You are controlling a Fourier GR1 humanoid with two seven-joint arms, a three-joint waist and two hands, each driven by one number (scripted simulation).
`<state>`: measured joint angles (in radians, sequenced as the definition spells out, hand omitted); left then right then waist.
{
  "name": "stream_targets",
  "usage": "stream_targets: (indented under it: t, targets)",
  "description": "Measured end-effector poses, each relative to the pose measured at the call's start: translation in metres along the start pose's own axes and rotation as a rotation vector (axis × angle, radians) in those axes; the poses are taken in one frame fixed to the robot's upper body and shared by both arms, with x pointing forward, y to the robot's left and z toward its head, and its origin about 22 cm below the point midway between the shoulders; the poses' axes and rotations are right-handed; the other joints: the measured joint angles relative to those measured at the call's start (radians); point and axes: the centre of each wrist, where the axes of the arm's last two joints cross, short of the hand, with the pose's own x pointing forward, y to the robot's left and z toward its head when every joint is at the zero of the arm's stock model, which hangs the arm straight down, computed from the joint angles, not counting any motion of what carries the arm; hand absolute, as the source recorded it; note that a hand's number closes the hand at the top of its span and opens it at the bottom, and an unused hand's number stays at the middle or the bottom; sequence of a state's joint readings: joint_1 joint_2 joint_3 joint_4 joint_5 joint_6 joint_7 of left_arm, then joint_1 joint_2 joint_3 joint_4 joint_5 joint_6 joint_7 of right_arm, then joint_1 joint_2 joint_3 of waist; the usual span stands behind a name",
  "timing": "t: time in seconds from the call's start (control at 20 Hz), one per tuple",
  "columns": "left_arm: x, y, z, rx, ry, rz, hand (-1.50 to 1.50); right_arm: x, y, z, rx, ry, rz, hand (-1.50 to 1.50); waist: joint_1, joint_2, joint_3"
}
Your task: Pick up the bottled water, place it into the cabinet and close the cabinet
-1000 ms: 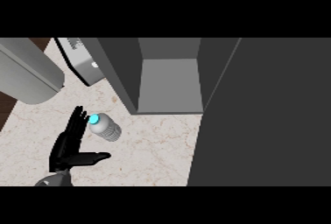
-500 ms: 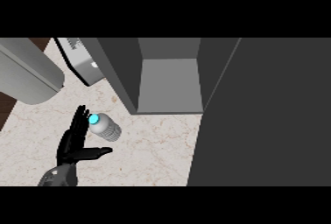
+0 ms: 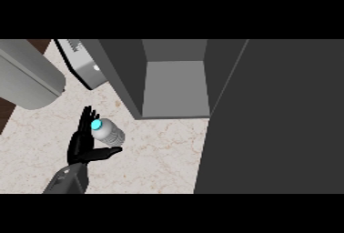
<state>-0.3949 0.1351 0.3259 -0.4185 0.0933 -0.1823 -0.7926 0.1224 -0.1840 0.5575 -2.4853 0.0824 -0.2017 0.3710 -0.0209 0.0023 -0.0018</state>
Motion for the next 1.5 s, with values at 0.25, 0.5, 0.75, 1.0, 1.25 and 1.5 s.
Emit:
stream_targets:
  t: [0.25,0.5,0.75,1.0,1.25,1.5]
  targets:
    - [-0.002,-0.013,-0.009,-0.035,-0.021,0.038,1.5,0.003,-0.002,-0.005,-0.006,-0.006,0.011,-1.5,0.0,0.001,0.0]
    - [0.0,-0.024,-0.017,-0.116,-0.065,-0.012,1.5,0.002,-0.004,-0.003,-0.004,-0.009,0.022,-1.5,-0.003,0.001,0.0]
    - [0.005,-0.038,-0.026,-0.157,-0.154,-0.139,1.5,-0.001,-0.003,-0.001,-0.002,0.0,0.015,-1.5,0.002,-0.002,0.001]
    - [0.002,-0.055,-0.024,-0.19,-0.219,-0.197,1.5,0.0,-0.002,-0.001,-0.01,0.003,0.008,-1.5,0.009,-0.004,0.001]
    - [0.003,-0.078,-0.02,-0.22,-0.259,-0.164,1.5,0.0,-0.003,0.0,-0.018,0.013,0.012,-1.5,0.016,-0.006,0.002]
    - [0.022,-0.1,-0.029,-0.237,-0.269,-0.088,1.5,-0.001,0.001,0.001,-0.019,0.012,-0.007,-1.5,0.017,-0.009,0.002]
